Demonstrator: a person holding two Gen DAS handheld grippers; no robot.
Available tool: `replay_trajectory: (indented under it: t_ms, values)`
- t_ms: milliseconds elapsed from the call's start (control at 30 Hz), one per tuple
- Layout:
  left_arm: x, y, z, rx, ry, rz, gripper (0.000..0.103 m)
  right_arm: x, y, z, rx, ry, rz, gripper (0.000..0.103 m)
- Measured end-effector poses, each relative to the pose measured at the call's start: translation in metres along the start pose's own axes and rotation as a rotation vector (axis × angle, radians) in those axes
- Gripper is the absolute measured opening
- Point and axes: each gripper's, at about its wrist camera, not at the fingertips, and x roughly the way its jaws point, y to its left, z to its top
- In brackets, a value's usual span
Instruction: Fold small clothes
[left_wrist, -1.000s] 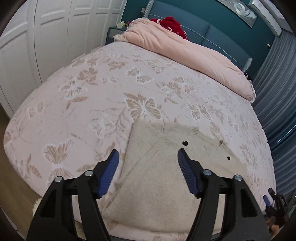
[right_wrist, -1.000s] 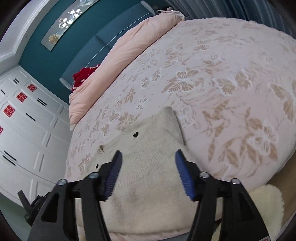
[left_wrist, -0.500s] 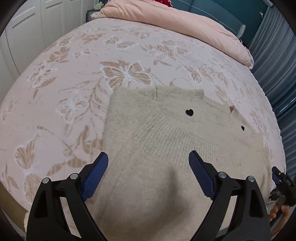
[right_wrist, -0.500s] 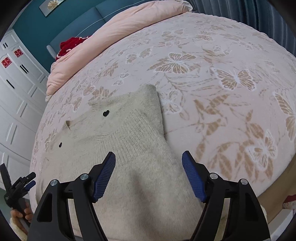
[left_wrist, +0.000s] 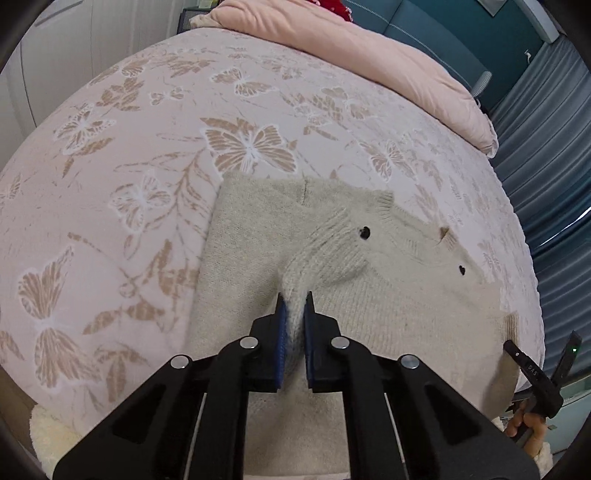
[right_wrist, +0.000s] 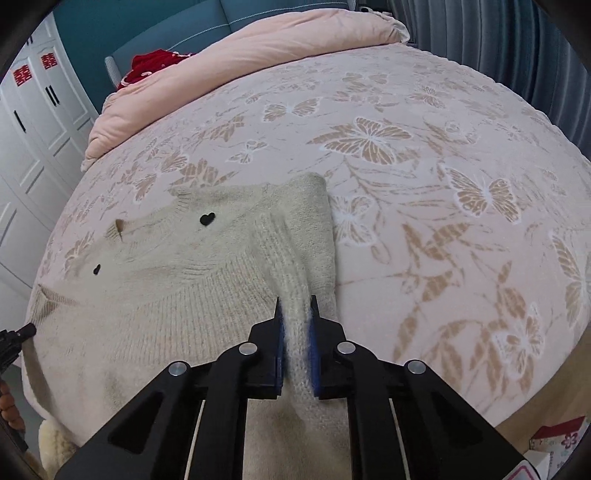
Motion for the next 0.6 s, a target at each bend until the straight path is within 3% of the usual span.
replay_trajectory:
  t_ms: [167,300,367,467,600]
  values:
    - [-0.042,-0.007,0.0,-0.032,-0.062,-0.06,0.006,-0.049,0.008,0.0,0.019,-0.099,0.104,0.007]
    - [-0.076,-0.025,0.032,0.004,-0.163,-0.089,0.006,-0.096,0.016,0.045,0.038,-0.246,0.187,0.007]
    - [-0.086,-0.033,0.055,0.023,-0.221,-0.065,0.006,-0.106,0.019,0.073,0.042,-0.3,0.198,0.007]
    - [-0.074,-0.036,0.089,0.041,-0.247,-0.015,0.007,-0.086,0.016,0.106,0.049,-0.309,0.158,0.007]
    - [-0.002,-0.033,0.112,0.074,-0.151,0.108,0.007,0.012,-0.001,0.118,0.103,-0.122,0.1,0.007]
